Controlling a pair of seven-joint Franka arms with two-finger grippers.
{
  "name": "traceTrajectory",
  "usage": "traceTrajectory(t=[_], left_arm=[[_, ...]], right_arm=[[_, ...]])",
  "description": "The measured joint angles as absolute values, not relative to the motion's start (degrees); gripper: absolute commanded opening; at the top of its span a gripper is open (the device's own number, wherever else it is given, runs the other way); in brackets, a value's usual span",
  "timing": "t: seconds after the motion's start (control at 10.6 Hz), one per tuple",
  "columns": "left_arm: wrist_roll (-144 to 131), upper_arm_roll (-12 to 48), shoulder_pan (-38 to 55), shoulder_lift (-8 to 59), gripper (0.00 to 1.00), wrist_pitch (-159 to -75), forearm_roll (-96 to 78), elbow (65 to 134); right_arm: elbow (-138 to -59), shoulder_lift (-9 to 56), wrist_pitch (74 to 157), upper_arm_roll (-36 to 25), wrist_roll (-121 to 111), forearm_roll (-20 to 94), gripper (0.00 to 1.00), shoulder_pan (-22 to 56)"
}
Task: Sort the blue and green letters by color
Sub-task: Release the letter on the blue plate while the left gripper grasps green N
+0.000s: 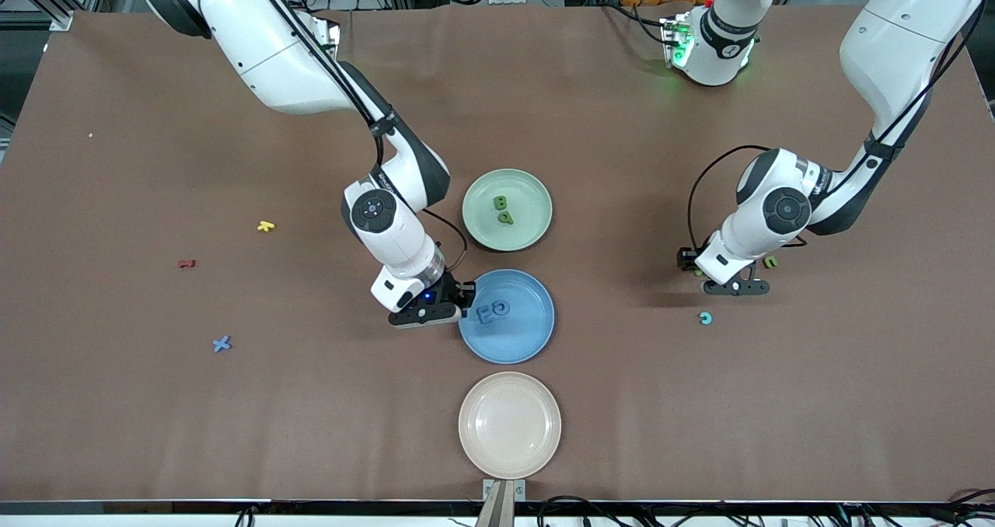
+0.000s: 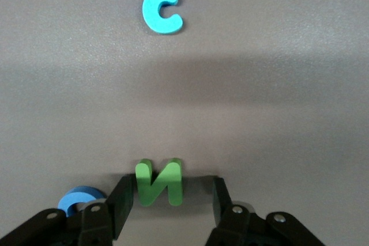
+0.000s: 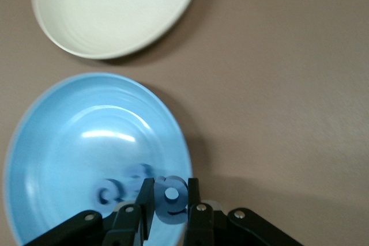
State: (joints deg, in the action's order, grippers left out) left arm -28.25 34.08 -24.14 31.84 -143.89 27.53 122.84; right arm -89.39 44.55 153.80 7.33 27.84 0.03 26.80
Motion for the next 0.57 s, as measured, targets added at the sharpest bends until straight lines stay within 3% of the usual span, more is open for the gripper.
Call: traceTrajectory(t=[0.09,0.19,0.28,0.38,0.57], left_arm=[[-27.9,34.1,-24.2,31.8,0.12,-143.9,27.5,122.8],[-27.7,34.1,-24.2,31.8,0.09,-143.9,27.5,122.8],[-27.4,34.1,-24.2,31.8,0.05,-143.9,27.5,122.6],[-27.3,34.1,-24.2,31.8,0.0,-143.9,27.5,122.5],[-27.3,34.1,-24.2,31.8,0.0,-143.9,27.6,122.3]], right_arm=[[-88.1,44.5,153.7,7.5,28.0,0.1,0.21,27.2],[-87.3,44.5,153.7,7.6,28.3,0.2,0.4,27.8],[-86.5,44.6,153.7,7.6,28.5,0.2,0.99,28.4],[-85.9,44.6,153.7,7.6,28.8,0.2,1.0,29.1],[-85.4,44.6,153.7,7.8,31.8,0.3,1.0,30.1]])
